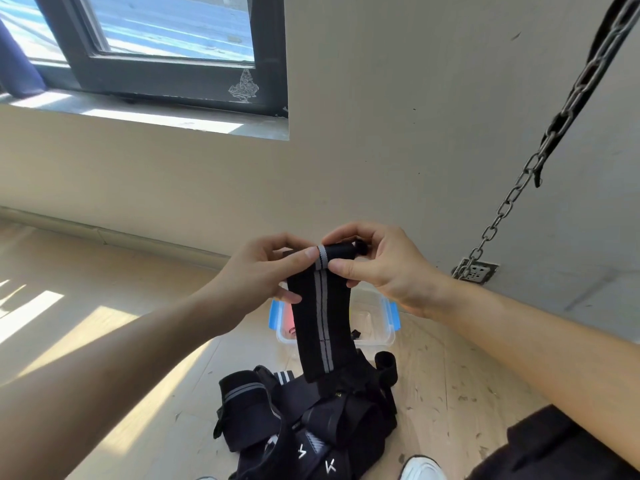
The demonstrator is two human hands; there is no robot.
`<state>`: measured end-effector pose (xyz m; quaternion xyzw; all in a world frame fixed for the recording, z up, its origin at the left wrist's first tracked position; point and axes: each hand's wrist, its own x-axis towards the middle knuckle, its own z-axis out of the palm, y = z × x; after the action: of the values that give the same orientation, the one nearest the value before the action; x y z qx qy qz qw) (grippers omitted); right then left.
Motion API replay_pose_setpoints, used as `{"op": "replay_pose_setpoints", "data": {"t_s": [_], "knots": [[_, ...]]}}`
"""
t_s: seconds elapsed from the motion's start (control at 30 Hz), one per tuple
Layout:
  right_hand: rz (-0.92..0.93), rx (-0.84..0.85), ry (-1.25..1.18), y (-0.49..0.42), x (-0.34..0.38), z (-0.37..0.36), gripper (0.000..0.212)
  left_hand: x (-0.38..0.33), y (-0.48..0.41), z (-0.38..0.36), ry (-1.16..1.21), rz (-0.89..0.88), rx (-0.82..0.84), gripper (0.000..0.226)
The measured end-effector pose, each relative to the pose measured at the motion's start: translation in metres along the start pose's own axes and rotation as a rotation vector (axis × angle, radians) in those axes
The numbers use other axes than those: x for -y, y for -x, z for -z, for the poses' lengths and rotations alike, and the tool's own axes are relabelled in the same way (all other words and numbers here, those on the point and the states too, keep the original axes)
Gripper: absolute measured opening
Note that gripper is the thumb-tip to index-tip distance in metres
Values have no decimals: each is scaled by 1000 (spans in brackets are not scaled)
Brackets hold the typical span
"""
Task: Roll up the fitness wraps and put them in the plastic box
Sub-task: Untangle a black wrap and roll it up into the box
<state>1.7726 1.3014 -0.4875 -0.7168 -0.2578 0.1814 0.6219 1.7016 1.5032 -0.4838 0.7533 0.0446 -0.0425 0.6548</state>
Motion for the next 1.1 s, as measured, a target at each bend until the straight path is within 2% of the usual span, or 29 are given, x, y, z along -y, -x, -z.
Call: {"op": "replay_pose_setpoints", "data": {"t_s": [0.1,0.27,0.4,0.6,0.83,1.0,1.1], "knots": [[-37,-2,-11,0,3,0,33,0,-1,0,4,-33,-50,15],[-185,48,-74,-2,6,1,38,-1,-3,3,-32,-145,-143,21],[-218,92,-44,-3,4,-1,58,0,-3,3,-44,-205,-141,23],[-207,61,-82,0,9,-6,59,2,-1,0,-9,-244,-119,24],[-154,19,-137,0,11,-6,32,0,1,-3,-12,-178,-106,33],[-107,0,-197,0,11,-1,22,-1,5,-1,22,21,95,41],[-68,-8,-178,0,8,1,21,-4,4,-1,35,40,95,43]]}}
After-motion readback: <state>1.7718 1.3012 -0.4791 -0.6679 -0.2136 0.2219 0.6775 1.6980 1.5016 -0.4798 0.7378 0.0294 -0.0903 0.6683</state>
